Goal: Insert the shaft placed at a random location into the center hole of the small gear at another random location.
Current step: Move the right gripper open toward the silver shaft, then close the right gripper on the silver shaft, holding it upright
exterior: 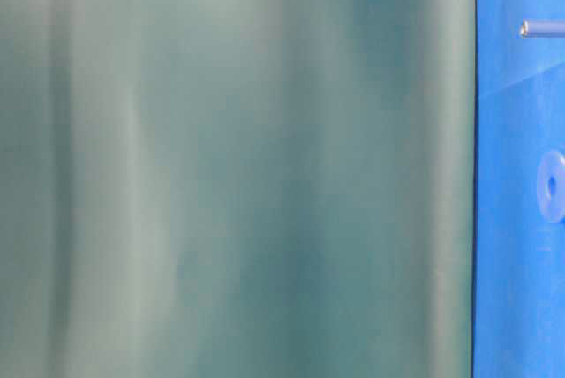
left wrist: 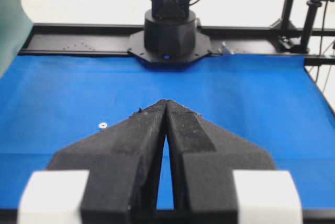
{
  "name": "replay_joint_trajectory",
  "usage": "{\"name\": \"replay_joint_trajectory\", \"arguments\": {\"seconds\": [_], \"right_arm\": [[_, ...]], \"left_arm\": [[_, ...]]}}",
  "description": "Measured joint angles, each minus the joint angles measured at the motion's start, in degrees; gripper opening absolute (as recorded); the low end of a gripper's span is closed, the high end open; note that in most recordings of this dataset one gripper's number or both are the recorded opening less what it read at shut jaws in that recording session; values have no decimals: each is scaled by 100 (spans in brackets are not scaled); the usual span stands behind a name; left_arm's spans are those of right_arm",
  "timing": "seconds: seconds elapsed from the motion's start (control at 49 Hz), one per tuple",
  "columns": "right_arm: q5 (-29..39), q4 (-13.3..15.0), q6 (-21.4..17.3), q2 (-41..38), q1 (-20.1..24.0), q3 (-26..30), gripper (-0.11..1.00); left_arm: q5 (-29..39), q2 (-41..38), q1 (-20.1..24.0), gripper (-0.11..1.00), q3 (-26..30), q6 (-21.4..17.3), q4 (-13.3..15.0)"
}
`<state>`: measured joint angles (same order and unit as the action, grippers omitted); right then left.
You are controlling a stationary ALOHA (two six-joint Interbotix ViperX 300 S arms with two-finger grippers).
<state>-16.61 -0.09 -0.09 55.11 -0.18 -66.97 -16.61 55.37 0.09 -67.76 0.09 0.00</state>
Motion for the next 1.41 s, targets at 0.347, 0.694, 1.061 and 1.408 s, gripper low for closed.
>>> {"name": "replay_joint_trajectory", "arguments": {"seconds": [0.347, 0.694, 1.061, 1.408], "right_arm": [[264, 0, 141, -35, -158, 0, -6], [-132, -44, 62, -940, -712, -70, 37], [-1494, -668, 53, -3226, -1099, -158, 84], [-2522, -1143, 53, -5186, -1248, 158, 84]], "left_arm": [[105, 35, -35, 0, -9, 62, -9], [158, 62, -18, 0, -9, 62, -9], [158, 79, -18, 0, -53, 62, -9], [158, 123, -18, 0, -105, 70, -9]]}}
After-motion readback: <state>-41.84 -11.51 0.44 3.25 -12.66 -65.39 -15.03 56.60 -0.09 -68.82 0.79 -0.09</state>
